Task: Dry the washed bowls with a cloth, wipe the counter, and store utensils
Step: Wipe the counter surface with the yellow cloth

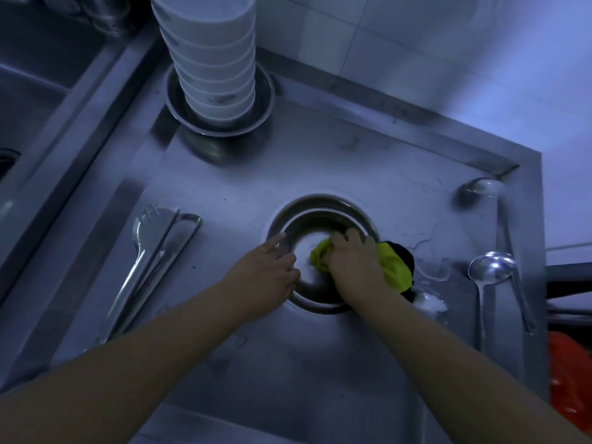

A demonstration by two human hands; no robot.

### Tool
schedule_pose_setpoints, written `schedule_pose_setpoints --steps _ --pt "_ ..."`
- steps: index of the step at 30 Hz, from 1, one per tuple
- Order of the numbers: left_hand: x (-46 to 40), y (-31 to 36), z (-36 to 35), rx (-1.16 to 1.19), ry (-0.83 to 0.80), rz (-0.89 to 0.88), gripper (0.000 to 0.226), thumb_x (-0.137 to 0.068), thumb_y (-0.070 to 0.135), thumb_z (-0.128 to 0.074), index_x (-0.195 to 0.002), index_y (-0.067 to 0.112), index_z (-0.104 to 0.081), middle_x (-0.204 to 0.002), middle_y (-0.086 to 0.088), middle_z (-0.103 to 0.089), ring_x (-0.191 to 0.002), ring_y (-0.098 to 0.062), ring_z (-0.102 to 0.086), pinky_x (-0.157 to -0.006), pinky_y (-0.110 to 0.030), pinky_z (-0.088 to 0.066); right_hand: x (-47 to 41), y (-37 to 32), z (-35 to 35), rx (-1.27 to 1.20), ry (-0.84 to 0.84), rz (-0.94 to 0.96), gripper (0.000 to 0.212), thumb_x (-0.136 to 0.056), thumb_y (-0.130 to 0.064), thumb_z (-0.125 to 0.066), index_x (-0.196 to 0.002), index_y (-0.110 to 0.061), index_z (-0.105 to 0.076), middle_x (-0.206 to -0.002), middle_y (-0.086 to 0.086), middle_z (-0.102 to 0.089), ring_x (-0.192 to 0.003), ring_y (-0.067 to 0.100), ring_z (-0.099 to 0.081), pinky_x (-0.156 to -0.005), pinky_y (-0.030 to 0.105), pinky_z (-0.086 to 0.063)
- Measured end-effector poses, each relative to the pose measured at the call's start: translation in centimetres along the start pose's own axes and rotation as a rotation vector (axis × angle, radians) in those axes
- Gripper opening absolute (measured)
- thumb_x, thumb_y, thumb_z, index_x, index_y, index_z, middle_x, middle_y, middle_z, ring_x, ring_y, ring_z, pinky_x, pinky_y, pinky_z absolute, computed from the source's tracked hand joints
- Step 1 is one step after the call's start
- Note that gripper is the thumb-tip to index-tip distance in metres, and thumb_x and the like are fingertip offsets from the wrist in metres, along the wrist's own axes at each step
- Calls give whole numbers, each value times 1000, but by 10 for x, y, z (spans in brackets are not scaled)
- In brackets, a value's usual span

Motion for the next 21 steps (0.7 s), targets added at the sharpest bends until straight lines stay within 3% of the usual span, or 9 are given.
schedule_pose_setpoints --steps 2,5,9,14,18,21 --pt "-1 -3 -2 63 4 -23 26 -84 26 -45 -72 20 -67 -73 -4 -61 -73 -25 -62 -105 -42 -41 -10 2 15 -8 205 35 37 -91 -24 -36 -109 -26 -67 -122 9 -55 -108 33 -50 -86 43 -40" --pt "-3 -7 -5 138 -19 -93 25 -87 28 -46 -72 21 -65 -74 -4 -60 -69 -26 -58 -92 -34 -48 -30 -11 24 40 389 311 18 -81 -22 -62 -95 -24 -73 -113 11 -64 -101 32 -61 -84 42 -48" --pt "-5 -8 -5 197 -51 -93 15 -82 27 -61 -72 17 -66 -78 -7 -62 -71 -28 -59 -63 -32 -52 -43 1 17 118 292 357 18 -85 -23 -60 -98 -25 -71 -117 7 -61 -109 30 -56 -88 41 -45" --pt "-13 -8 -11 178 -278 77 31 -90 39 -42 -96 18 -65 -99 -5 -55 -99 -26 -50 -69 -31 -36 -20 17 2 153 151 131 26 -91 -23 -49 -110 -21 -68 -129 8 -52 -115 32 -46 -92 43 -38" --pt "-19 -12 -11 199 -407 152 36 -86 46 -49 -101 18 -64 -107 -5 -52 -110 -24 -44 -68 -29 -28 0 13 -9 13 10 -7 31 -88 -26 -48 -115 -20 -62 -126 7 -52 -115 31 -44 -97 45 -31" --pt "-19 -13 -9 220 -407 182 36 -84 47 -52 -101 17 -64 -109 -5 -51 -112 -24 -43 -68 -29 -27 13 1 -16 -114 -61 -25 31 -88 -33 -48 -114 -22 -61 -117 6 -57 -105 32 -51 -81 39 -35"
Point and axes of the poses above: each hand's wrist, its own x-axis away from the middle knuckle, its own z-axis out of the back of the hand, y = z × x, the point moved 5 cm from there along -x, towards the middle knuckle
